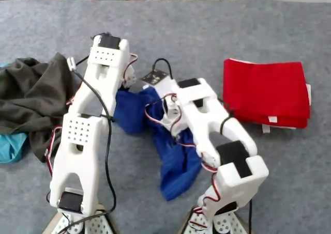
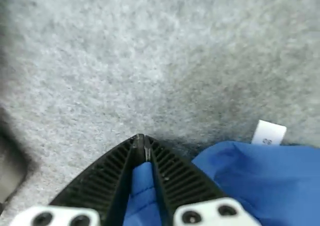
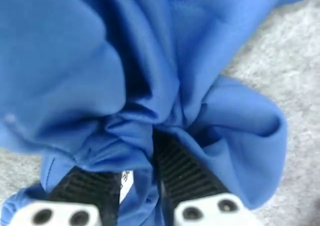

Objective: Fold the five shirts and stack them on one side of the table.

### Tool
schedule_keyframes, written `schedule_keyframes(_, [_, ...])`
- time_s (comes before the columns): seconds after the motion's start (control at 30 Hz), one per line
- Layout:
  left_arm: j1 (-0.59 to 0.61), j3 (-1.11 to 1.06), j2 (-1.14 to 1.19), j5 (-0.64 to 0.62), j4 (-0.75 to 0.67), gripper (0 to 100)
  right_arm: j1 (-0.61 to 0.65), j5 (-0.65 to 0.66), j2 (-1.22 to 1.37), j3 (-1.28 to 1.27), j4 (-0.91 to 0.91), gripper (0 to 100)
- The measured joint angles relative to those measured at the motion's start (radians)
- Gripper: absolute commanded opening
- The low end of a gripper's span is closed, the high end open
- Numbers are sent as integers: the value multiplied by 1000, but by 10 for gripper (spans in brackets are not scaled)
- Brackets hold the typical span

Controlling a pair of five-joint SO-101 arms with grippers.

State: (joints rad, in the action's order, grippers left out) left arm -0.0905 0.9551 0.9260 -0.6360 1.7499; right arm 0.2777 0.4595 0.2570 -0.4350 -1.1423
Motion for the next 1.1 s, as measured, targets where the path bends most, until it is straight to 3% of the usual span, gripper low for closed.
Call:
schedule_keyframes(0.2, [64,-48,-184,9,0,29,0,-21,0,0,-14,364])
schedule_keyframes(0.27, [86,-95,-267,32,0,29,-6,-25,-3,12,-61,411])
schedule_keyframes(0.67, [276,-365,-701,166,3,29,-54,-28,26,473,-528,254])
schedule_keyframes(0.83, [230,-468,-683,140,-55,51,-54,-28,26,512,-565,64])
schedule_keyframes(1.0, [155,-494,-571,48,-104,210,-57,-28,26,428,-566,77])
schedule_keyframes(1.1, [106,-480,-517,-26,-106,232,-86,-28,3,351,-548,73])
